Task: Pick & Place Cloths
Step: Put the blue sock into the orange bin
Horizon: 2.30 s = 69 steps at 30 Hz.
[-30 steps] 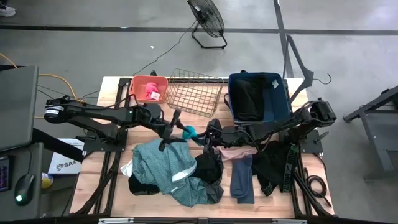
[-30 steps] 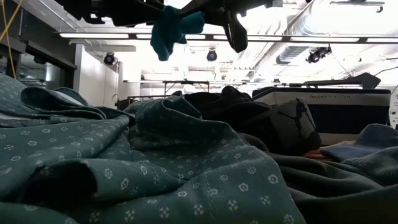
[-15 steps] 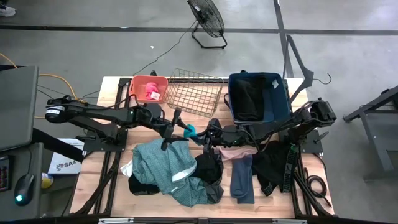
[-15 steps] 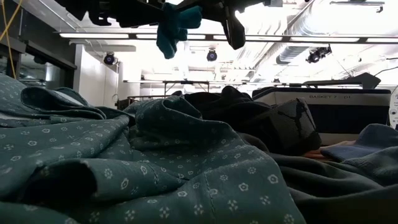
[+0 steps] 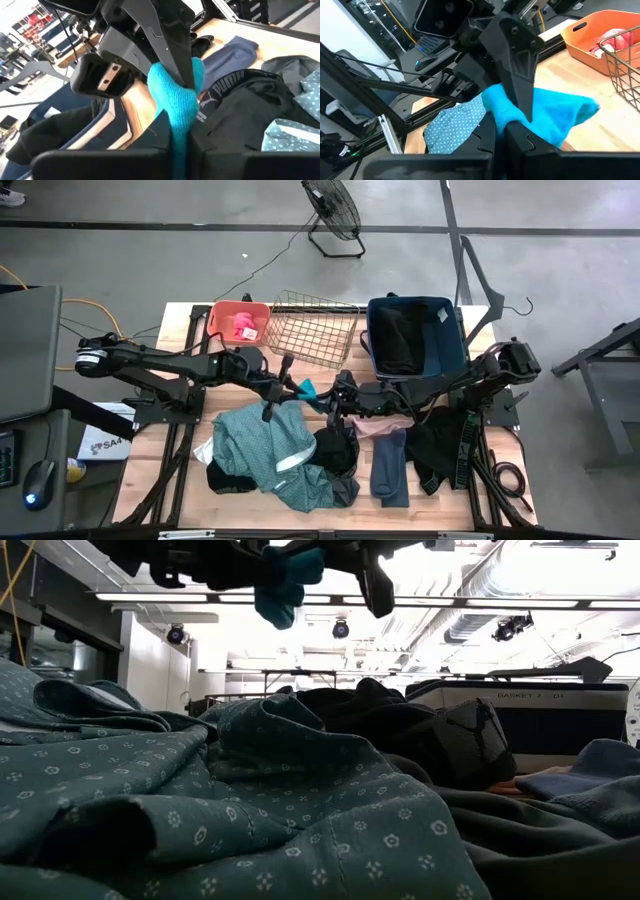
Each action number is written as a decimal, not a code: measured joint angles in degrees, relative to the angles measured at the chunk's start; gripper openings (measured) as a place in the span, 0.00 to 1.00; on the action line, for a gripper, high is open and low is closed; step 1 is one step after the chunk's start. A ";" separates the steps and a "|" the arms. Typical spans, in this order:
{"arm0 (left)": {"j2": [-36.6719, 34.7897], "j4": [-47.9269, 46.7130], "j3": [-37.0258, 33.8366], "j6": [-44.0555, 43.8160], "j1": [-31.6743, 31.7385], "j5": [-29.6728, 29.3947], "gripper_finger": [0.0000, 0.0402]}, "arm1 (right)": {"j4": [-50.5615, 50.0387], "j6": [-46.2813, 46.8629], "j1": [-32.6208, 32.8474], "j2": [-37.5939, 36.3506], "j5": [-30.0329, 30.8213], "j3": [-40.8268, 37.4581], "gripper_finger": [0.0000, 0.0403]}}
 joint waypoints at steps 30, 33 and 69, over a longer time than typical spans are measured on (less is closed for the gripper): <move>-9.08 -28.08 0.04 -10.26 4.14 -64.00 0.01 | -15.59 0.10 8.26 -4.42 26.43 0.00 0.61; -9.20 -32.93 0.02 -17.48 9.93 -63.48 0.01 | -15.53 0.27 8.24 -4.42 26.42 0.00 0.61; 4.63 -33.72 0.00 -36.28 55.25 -30.19 0.21 | -16.49 3.28 8.24 -4.37 28.76 0.00 0.61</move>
